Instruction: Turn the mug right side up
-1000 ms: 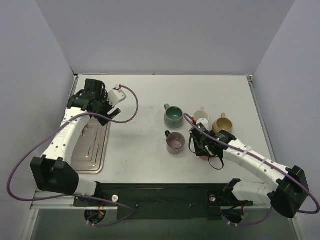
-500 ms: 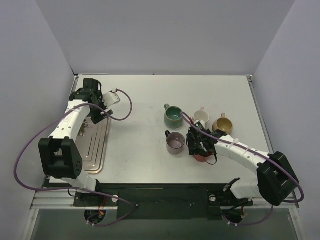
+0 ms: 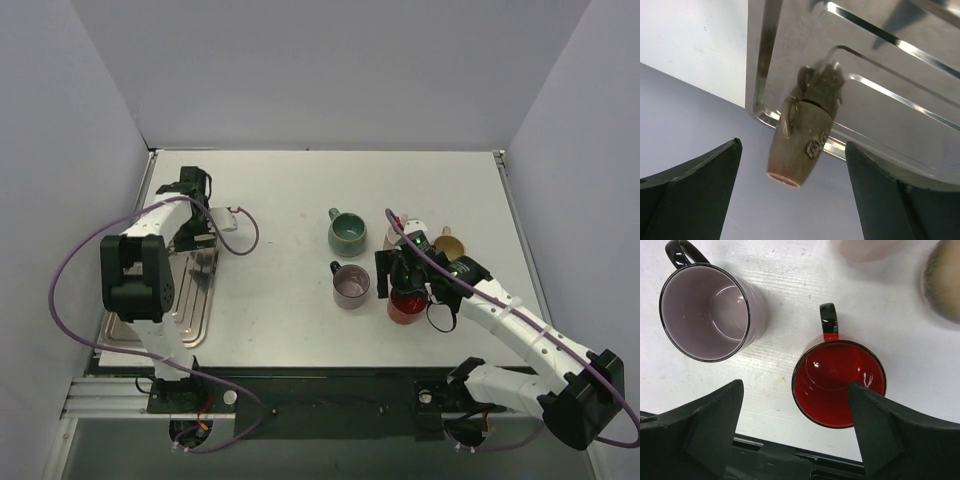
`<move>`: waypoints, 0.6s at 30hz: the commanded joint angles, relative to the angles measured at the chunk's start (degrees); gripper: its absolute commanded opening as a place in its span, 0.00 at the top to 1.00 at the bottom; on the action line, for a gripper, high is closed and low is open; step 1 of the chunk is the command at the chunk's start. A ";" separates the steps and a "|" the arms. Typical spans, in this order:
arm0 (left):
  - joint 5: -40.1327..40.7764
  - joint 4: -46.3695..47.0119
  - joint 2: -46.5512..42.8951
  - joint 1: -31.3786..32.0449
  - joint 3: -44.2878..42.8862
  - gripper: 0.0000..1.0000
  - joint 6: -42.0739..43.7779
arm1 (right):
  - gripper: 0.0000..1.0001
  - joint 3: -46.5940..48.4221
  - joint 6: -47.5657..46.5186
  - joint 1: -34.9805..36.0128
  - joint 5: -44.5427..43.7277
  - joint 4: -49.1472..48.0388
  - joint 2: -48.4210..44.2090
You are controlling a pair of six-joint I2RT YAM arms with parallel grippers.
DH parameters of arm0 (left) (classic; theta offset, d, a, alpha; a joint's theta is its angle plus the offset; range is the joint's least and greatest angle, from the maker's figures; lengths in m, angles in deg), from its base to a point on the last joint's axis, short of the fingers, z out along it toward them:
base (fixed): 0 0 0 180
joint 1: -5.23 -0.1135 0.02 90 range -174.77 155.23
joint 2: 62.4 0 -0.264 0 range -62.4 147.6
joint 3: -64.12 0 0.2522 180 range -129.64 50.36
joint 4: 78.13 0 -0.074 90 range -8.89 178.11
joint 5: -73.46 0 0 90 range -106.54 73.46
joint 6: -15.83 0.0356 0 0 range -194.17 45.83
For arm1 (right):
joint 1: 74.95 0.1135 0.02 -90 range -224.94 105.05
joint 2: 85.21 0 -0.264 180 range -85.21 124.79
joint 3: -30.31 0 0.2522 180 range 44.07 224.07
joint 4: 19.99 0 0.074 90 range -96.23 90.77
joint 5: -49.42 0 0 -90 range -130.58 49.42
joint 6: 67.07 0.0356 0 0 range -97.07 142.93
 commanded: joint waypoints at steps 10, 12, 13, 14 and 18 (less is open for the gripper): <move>6.39 4.46 16.80 -5.05 -12.67 0.17 4.13 | 0.20 3.25 2.62 0.42 -6.38 9.67 -4.67; 6.21 1.64 17.43 -5.32 -13.99 0.28 2.99 | 0.20 3.52 2.62 0.42 -7.52 10.28 -4.93; 6.12 1.19 17.43 -5.40 -14.00 0.37 3.08 | 0.20 3.69 2.62 0.51 -8.13 10.37 -5.19; 5.86 1.01 16.73 -5.49 -13.39 0.40 3.08 | 0.20 3.78 2.44 0.51 -8.23 10.63 -5.46; 4.28 1.36 13.49 -5.41 -10.05 0.45 4.13 | 0.20 4.75 1.74 0.42 -8.23 10.73 -4.85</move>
